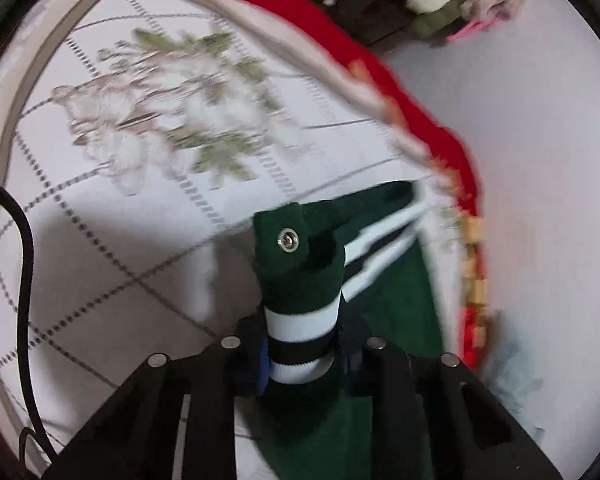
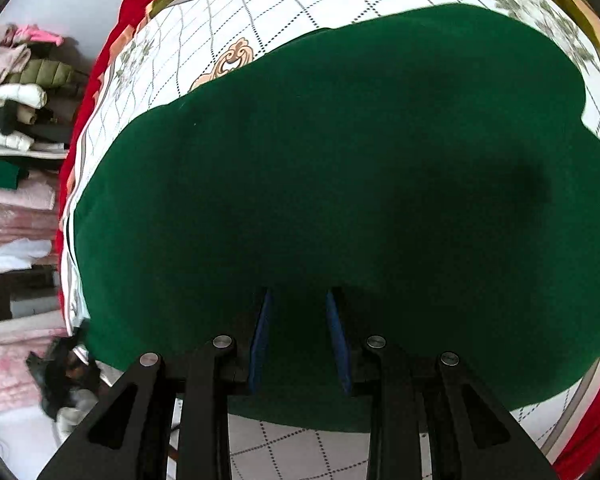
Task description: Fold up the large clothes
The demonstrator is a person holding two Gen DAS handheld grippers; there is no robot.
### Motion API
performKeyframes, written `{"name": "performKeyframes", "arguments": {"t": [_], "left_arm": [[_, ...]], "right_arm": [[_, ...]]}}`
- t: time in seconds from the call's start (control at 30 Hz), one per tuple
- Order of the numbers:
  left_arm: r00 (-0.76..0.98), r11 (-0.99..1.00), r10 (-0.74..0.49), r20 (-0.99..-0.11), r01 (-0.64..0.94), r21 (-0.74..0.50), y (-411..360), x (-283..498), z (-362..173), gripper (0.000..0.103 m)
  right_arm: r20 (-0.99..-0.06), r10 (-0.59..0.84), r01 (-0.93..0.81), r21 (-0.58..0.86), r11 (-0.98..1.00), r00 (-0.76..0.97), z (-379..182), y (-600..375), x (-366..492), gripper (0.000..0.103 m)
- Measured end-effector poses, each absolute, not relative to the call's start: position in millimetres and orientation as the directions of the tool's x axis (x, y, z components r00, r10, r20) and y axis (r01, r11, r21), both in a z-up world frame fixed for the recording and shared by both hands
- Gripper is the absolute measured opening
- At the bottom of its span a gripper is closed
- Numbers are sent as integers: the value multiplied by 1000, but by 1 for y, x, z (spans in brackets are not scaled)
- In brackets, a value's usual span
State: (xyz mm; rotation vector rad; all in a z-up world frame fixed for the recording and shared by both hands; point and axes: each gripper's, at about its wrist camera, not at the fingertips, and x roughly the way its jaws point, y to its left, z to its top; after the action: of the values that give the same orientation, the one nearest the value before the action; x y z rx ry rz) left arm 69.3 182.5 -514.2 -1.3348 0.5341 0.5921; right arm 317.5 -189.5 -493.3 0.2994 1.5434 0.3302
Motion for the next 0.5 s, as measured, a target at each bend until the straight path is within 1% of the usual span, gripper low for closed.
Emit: {"name": "performKeyframes", "arguments": {"t": [0.07, 0.1, 0.13, 0.2, 0.23, 0.27, 0.33, 0.43, 0.5], "left_arm": [[807, 131, 64, -587, -590, -796, 183, 66, -509, 21], [822, 131, 56, -567, -569, -812, 184, 65, -510, 21], [824, 133, 51, -565, -566, -814, 186, 65, -514, 21], [808, 129, 39, -588, -588, -799, 191, 65, -529, 25], [792, 121, 21, -610, -608, -785, 195, 65, -540, 34], [782, 106, -9, -623, -619, -779, 198, 68, -552, 40], [785, 88, -63, -616, -610, -787, 201, 77, -569, 47], [761, 195, -63, -646, -625, -755, 200, 101, -562, 55], [736, 268, -48, -675, -641, -719, 199, 118, -555, 55]], "right_arm": [[-924, 384, -32, 383, 923, -3, -494, -187, 318, 31], [-923, 385, -31, 385, 922, -7, -495, -187, 319, 31], [-921, 390, -26, 390, 921, -10, -497, -188, 320, 31], [-916, 401, -14, 401, 916, -16, -497, -191, 322, 31], [-914, 406, -10, 407, 914, -20, -498, -192, 322, 31], [-912, 409, -7, 409, 912, -23, -498, -193, 323, 31], [-911, 411, -9, 411, 911, -32, -499, -193, 323, 31], [-911, 410, -14, 411, 912, -41, -500, -193, 324, 31], [-910, 412, -18, 413, 911, -48, -502, -193, 326, 31]]}}
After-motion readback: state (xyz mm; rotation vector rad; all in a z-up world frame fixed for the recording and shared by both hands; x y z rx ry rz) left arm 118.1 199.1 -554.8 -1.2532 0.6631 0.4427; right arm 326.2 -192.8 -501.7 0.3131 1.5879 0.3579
